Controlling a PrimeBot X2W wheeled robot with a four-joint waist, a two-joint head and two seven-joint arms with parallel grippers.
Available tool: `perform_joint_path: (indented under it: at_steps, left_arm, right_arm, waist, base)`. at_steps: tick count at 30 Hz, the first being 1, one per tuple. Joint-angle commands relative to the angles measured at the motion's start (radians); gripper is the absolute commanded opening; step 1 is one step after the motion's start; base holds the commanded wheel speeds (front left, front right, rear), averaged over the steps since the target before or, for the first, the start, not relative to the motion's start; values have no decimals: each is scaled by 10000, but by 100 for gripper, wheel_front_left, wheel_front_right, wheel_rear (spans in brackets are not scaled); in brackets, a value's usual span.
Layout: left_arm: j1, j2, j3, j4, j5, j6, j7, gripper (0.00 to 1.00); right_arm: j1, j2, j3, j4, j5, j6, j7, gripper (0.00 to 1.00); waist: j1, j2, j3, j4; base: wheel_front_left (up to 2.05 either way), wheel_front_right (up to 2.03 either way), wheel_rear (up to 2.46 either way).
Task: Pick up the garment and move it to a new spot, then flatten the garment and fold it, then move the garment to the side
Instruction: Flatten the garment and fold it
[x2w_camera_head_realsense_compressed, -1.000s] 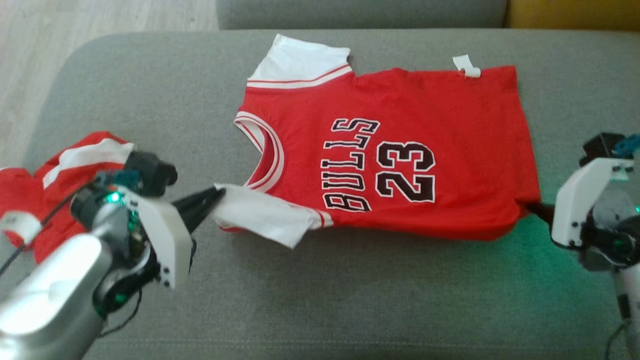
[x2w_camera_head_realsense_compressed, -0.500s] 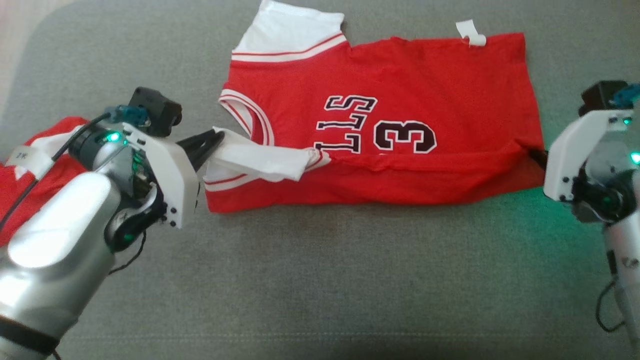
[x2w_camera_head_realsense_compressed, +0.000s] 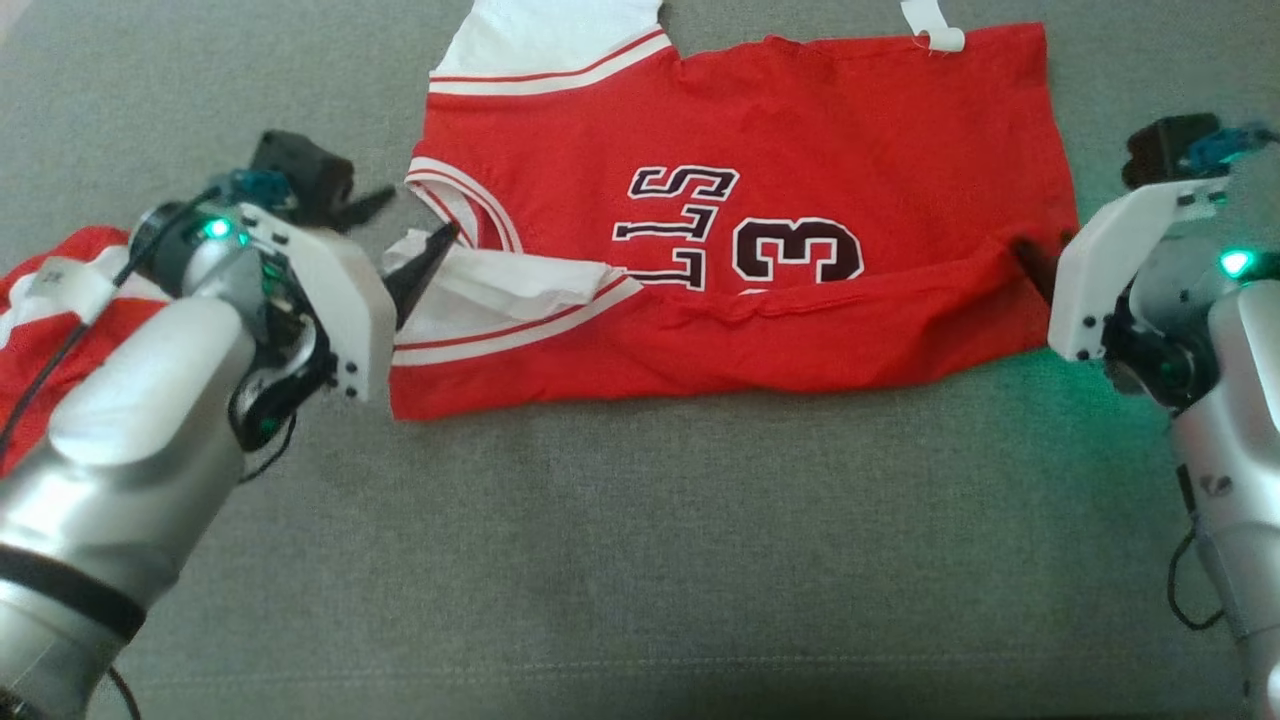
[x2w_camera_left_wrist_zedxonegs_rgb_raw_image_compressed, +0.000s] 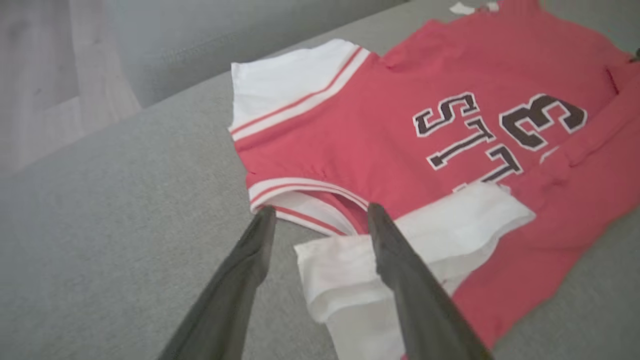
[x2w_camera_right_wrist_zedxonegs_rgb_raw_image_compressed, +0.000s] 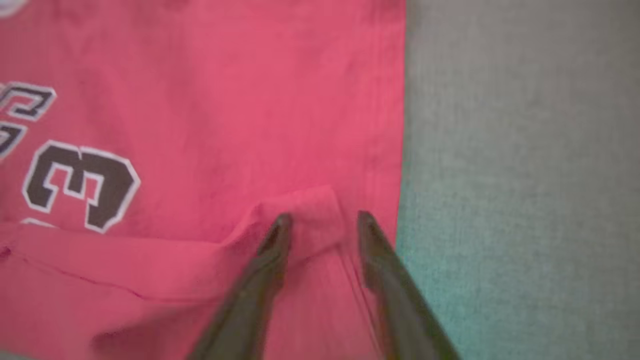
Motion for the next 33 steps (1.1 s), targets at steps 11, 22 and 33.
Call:
perform_joint_path:
  at_steps: [11, 22, 33]
  left_arm:
    - [-155, -887, 2387, 661, -627, 1555, -3406, 100]
    - [3844, -2268, 5566, -3006, 1127, 2792, -3529, 100]
    - [6676, -3448, 6547, -3393, 3368, 2523, -3530, 100]
  right_arm:
    - [443, 394, -264, -1010, -428, -7, -5456, 100]
    - [3583, 1886, -1503, -3211, -2784, -7, -9132, 100]
    - [5699, 2533, -1928, -4572, -3319, -7, -9444, 100]
  waist:
    - [0, 0, -865, 8]
    - [0, 0, -1936, 32]
    - [0, 0, -2010, -26]
  base:
    - [0, 0, 0]
    - [0, 0, 0]
    - [0, 0, 0]
